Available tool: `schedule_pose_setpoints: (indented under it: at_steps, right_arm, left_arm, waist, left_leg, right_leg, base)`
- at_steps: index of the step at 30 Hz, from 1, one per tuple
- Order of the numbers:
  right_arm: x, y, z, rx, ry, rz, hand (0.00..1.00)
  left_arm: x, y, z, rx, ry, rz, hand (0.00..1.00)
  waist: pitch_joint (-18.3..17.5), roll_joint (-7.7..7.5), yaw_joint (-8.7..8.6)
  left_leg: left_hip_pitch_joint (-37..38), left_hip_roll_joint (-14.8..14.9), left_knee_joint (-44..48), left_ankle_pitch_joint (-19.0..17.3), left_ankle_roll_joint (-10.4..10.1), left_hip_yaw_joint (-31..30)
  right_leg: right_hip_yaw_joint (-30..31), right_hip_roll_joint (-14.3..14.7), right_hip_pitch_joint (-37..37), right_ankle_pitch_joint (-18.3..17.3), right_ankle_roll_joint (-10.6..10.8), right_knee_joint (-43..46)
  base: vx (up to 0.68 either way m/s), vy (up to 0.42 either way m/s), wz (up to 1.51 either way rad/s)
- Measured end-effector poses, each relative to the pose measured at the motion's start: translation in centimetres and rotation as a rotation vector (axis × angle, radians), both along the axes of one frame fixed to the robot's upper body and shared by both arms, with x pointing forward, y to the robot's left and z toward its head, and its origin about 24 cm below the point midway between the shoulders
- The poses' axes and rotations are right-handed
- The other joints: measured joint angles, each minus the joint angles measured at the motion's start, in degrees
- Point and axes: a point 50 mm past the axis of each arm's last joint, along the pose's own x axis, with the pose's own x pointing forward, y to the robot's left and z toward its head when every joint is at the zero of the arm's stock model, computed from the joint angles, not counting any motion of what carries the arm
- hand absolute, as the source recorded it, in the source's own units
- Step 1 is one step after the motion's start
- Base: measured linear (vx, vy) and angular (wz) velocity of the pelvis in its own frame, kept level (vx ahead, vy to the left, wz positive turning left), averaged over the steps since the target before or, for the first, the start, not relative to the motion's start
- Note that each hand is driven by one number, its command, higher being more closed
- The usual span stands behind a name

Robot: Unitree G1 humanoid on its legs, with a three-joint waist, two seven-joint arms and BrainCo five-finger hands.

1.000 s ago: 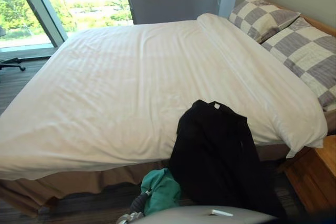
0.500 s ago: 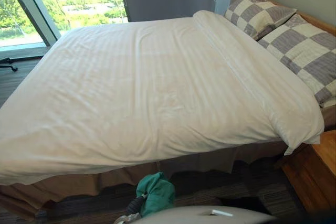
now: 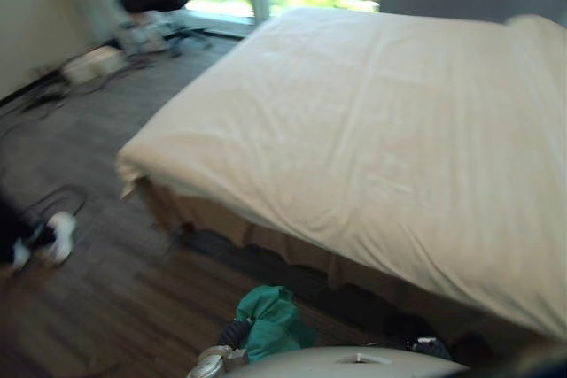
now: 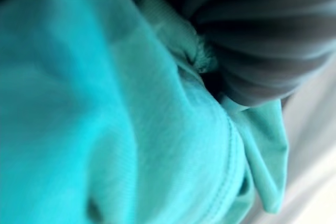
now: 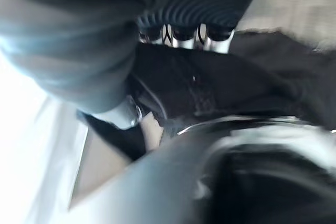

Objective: Tidy the bed and pick cloth on bed and put in laundry

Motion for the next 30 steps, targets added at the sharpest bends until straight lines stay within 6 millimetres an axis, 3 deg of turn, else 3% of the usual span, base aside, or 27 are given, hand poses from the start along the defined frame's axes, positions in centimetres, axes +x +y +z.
schedule_pose_setpoints:
  at_steps: [1,2,4,5,6,7,8,9,10,11,12,13,14,16,19,21,22,23,24,26,27,30]
  right_arm:
    - [0.1,0.9,-0.2,0.046,0.005,0.019,1.0]
    - [-0.1,1.1,-0.2,0.058,0.013,0.02,1.0]
    - [0.5,1.0,-0.3,0.096,0.034,0.059,1.0]
    - [0.7,1.0,-0.4,0.12,0.04,0.073,1.0]
    - [0.9,1.1,-0.4,0.138,0.041,0.07,1.0]
    - [0.7,1.2,-0.4,0.142,0.048,0.066,1.0]
    - [0.3,1.1,-0.5,0.144,0.061,0.049,1.0]
    - [0.1,1.0,-0.5,0.144,0.066,0.043,1.0]
    - [-0.2,0.8,-0.5,0.154,0.079,0.009,1.0]
    - [-0.5,0.1,-0.4,0.151,0.076,-0.036,1.0]
    - [-0.2,-0.2,-0.4,0.153,0.063,-0.055,1.0]
    - [1.0,0.0,-0.3,0.173,0.027,-0.088,1.0]
    - [2.1,0.4,-0.3,0.196,-0.001,-0.14,1.0]
    - [2.9,0.6,-0.2,0.213,-0.032,-0.186,1.0]
    - [3.1,-0.1,0.0,0.213,-0.054,-0.244,1.0]
    - [2.8,-0.2,0.0,0.222,-0.063,-0.3,1.0]
    - [2.4,-0.3,-0.1,0.215,-0.067,-0.348,1.0]
    - [2.0,-0.4,-0.1,0.209,-0.065,-0.375,1.0]
    - [1.8,-0.3,-0.1,0.209,-0.06,-0.382,1.0]
    - [1.5,0.2,-0.3,0.219,-0.048,-0.394,1.0]
    - [1.5,0.4,-0.7,0.201,0.016,-0.301,1.0]
    - [1.6,0.4,-0.7,0.201,0.016,-0.301,1.0]
  left_arm:
    - [0.3,1.0,0.2,0.027,-0.022,0.015,1.0]
    - [0.3,1.2,0.2,0.032,-0.021,0.02,1.0]
    - [0.6,1.0,0.3,0.026,-0.043,0.067,1.0]
    - [0.5,1.1,0.3,0.016,-0.044,0.101,1.0]
    - [0.5,1.2,0.4,0.011,-0.047,0.125,1.0]
    - [0.4,1.5,0.4,0.015,-0.045,0.141,1.0]
    - [0.6,1.7,0.5,0.017,-0.049,0.168,1.0]
    - [0.7,1.6,0.6,0.017,-0.053,0.177,1.0]
    - [0.9,1.5,0.7,0.044,-0.053,0.163,1.0]
    - [0.9,0.8,0.6,0.056,-0.042,0.174,1.0]
    - [0.8,0.6,0.5,0.061,-0.035,0.202,1.0]
    - [0.4,1.3,0.5,0.093,-0.029,0.23,1.0]
    - [0.4,2.1,0.4,0.122,-0.012,0.242,1.0]
    - [0.5,1.7,0.4,0.109,-0.015,0.238,1.0]
    - [0.2,0.5,0.1,0.052,-0.011,0.19,1.0]
    - [0.4,0.4,0.1,0.043,-0.014,0.149,1.0]
    - [0.4,0.3,0.0,0.047,-0.011,0.125,1.0]
    - [0.6,0.2,0.0,0.051,-0.007,0.103,1.0]
    - [0.6,0.2,0.0,0.055,0.0,0.088,1.0]
    - [0.9,0.9,-0.1,0.073,0.021,0.065,1.0]
    - [0.5,0.8,-0.5,0.067,0.074,0.046,1.0]
    - [0.5,0.8,-0.5,0.067,0.074,0.046,1.0]
  waist:
    - [0.39,-2.23,0.3]
    - [0.14,-2.99,0.36]
    - [-0.3,-2.96,2.43]
    - [-0.26,-2.96,2.53]
    - [-0.42,-3.01,1.3]
    - [-0.64,-3.31,1.02]
    - [-0.29,-3.78,0.66]
    - [-0.28,-3.49,0.73]
    - [-0.3,-2.44,0.84]
    - [0.01,0.17,0.46]
    - [-0.14,0.71,0.84]
    - [0.27,-1.36,1.76]
    - [1.06,-1.55,2.55]
    - [1.24,-1.62,3.12]
    - [1.91,0.79,2.3]
    - [2.42,0.66,1.13]
    - [2.47,0.65,0.67]
    - [2.34,1.18,0.08]
    - [2.69,1.43,-0.16]
    - [3.3,-0.07,-0.14]
    - [2.74,-1.33,-0.14]
    - [2.75,-1.32,-0.14]
  left_leg:
    - [-0.07,-1.1,-0.02,-0.01,-0.1,0.67]
    - [-0.01,-1.18,0.0,0.17,-0.35,1.65]
    - [-0.77,-1.13,-0.01,1.99,-1.73,3.44]
    - [-2.45,-2.12,-0.05,2.97,-1.73,2.21]
    - [-3.75,-1.66,0.03,1.06,2.67,7.02]
    - [-3.89,-1.03,0.41,-0.48,4.27,12.57]
    - [-5.04,0.73,5.1,-2.48,8.07,22.41]
    - [-6.26,2.07,8.39,-1.95,9.45,25.7]
    - [-7.43,2.61,11.41,0.35,7.67,27.01]
    - [-7.37,3.59,9.78,1.97,5.9,24.36]
    - [-7.11,3.13,7.88,2.87,4.57,22.08]
    - [-7.02,1.4,6.18,2.11,3.21,20.9]
    - [-7.5,0.75,7.17,0.26,2.81,21.29]
    - [-6.3,0.36,6.64,-0.31,2.33,24.14]
    - [-2.88,-3.52,-0.1,2.2,3.35,21.6]
    - [-2.89,-4.17,-0.11,1.59,4.13,19.39]
    - [-2.79,-3.89,-0.11,1.55,4.18,17.45]
    - [-2.68,-3.05,-0.1,1.57,4.15,15.61]
    - [-2.65,-2.64,-0.11,1.61,4.08,14.54]
    - [-1.63,-1.79,-0.1,1.89,3.68,12.94]
    - [2.17,0.84,-0.16,0.81,-0.59,14.66]
    - [2.17,0.84,-0.16,0.81,-0.59,14.66]
  right_leg:
    - [0.63,-1.26,1.8,-0.49,0.85,-4.98]
    - [-0.25,-2.26,3.35,-0.77,1.22,-6.99]
    - [-3.9,-3.44,5.43,-1.4,2.35,-10.89]
    - [-6.61,-3.8,5.97,-1.68,2.93,-11.0]
    - [-11.85,-4.9,7.01,-1.48,3.24,-11.8]
    - [-14.63,-5.33,8.16,-0.94,4.01,-12.99]
    - [-19.89,-5.62,10.57,0.59,5.35,-13.92]
    - [-22.27,-5.62,11.13,0.86,5.57,-13.07]
    - [-26.43,-5.62,11.52,0.99,5.38,-8.51]
    - [-27.15,-4.75,9.55,-0.27,3.65,-3.24]
    - [-27.29,-3.64,9.64,-1.19,2.99,-7.69]
    - [-27.79,-4.74,9.31,2.85,4.51,-16.47]
    - [-30.59,-5.9,10.78,1.64,5.05,-16.83]
    - [-33.43,-7.63,11.66,0.99,5.63,-15.6]
    - [-33.87,-9.33,12.66,0.61,6.2,-13.18]
    - [-33.8,-10.04,12.13,0.93,5.73,-9.61]
    - [-32.35,-9.91,10.83,1.66,4.47,-5.6]
    - [-28.49,-8.48,9.34,1.65,2.49,-2.85]
    - [-26.36,-7.2,9.23,1.18,2.47,-3.25]
    - [-22.0,-4.46,9.19,0.45,2.9,-7.06]
    - [-19.5,-1.11,11.49,4.54,3.65,-14.61]
    - [-19.5,-1.11,11.49,4.54,3.65,-14.61]
  base:
    - [0.05,-0.119,1.82]
    - [0.11,-0.144,1.28]
    - [0.07,-0.098,0.71]
    - [-0.01,-0.072,1.18]
    - [-0.01,-0.042,1.55]
    - [0.05,0.003,2.19]
    - [0.05,0.013,1.93]
    - [0.07,0.006,2.57]
    - [0.04,0.017,2.63]
    - [0.04,0.029,2.55]
    - [0.05,0.029,2.07]
    - [0.06,0.007,1.56]
    - [0.07,-0.01,1.24]
    - [0.06,0.018,0.71]
    - [0.02,0.119,0.5]
    - [0.05,0.094,0.66]
    - [0.11,0.059,0.77]
    - [0.1,0.045,0.79]
    - [0.1,0.017,0.68]
    - [0.07,-0.023,0.47]
    - [0.03,-0.013,0.18]
    - [0.0,0.0,0.0]
